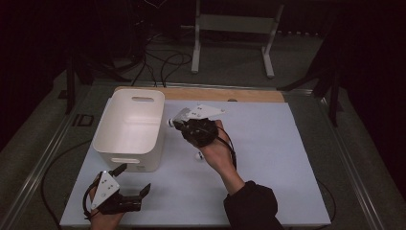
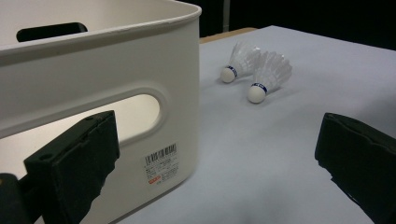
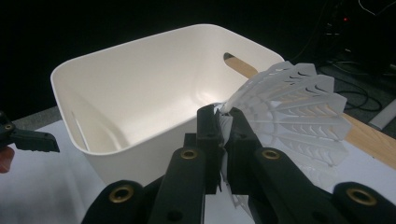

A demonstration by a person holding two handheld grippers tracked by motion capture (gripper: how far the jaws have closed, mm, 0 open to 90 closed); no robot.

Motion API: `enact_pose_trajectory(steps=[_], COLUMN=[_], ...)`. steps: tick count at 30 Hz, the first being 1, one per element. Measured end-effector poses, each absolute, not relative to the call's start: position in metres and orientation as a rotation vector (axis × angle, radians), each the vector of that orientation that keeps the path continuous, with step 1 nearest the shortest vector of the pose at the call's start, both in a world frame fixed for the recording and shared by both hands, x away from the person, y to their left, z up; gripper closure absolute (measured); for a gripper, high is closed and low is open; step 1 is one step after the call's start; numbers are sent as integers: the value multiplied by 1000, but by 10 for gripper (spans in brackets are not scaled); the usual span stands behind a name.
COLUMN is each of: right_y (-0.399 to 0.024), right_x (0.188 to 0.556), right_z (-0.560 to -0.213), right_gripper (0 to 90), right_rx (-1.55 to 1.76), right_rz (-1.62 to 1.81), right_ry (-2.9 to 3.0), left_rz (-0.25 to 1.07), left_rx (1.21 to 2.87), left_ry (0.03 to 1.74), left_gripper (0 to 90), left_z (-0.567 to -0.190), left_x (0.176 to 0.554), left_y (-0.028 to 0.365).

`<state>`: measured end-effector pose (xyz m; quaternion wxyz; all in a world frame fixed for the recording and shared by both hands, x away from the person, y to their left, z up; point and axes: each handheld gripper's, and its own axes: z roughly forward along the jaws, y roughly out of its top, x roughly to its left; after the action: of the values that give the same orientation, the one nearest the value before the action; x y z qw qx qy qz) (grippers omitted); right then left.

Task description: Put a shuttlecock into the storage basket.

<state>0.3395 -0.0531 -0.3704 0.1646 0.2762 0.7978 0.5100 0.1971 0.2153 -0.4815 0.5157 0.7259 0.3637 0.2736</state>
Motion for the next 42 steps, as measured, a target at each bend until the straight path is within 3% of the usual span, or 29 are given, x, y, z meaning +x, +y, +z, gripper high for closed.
enact_pose_trajectory(steps=[42], right_y=[-20], right_x=[349], right_z=[-358], right_gripper=[864], right_rx=[720], right_rz=[1447], right_ry=[2292], left_rz=[662], left_rx=[1753], left_ry=[866], left_gripper=[4], left_z=[-481], left_x=[197], left_y=[215])
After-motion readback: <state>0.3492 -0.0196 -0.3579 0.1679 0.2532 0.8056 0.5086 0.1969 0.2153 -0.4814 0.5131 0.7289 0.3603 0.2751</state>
